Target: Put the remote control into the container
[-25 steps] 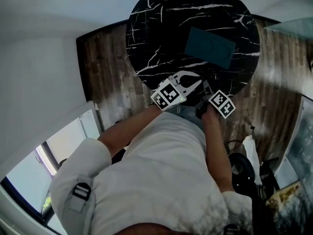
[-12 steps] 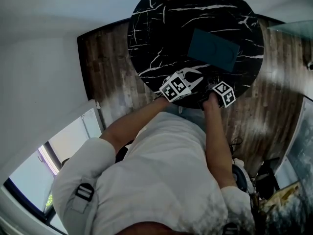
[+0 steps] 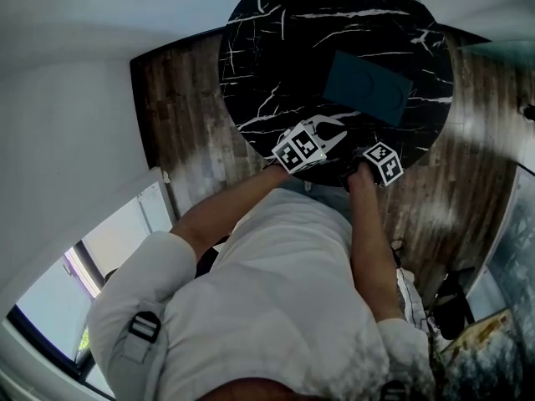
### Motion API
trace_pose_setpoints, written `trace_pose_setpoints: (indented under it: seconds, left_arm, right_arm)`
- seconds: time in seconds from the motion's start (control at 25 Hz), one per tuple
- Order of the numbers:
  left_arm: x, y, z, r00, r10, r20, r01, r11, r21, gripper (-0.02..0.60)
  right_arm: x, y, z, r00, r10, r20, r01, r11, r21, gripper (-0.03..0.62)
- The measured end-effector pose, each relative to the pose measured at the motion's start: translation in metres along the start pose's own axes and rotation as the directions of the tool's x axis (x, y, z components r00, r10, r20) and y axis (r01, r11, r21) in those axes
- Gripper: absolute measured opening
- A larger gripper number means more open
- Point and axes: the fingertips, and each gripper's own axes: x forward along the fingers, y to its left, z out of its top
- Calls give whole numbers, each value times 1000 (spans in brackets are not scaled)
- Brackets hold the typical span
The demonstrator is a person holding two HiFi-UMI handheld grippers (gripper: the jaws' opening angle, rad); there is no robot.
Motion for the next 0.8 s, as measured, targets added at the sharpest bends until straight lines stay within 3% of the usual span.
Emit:
trace_pose_setpoints:
  seconds: [0.12,0.8]
  left_arm:
    - [-2,1,1,1000,1,9,-1,1000,-7,6]
    - [-33,-13,14,995,45,89,-43,999,-22,6]
  right_arm:
    - [-1,8,4,999,26,19,-25,999,-33,101]
    - [-41,37,-8,975,223,19,-219,968,-122,67]
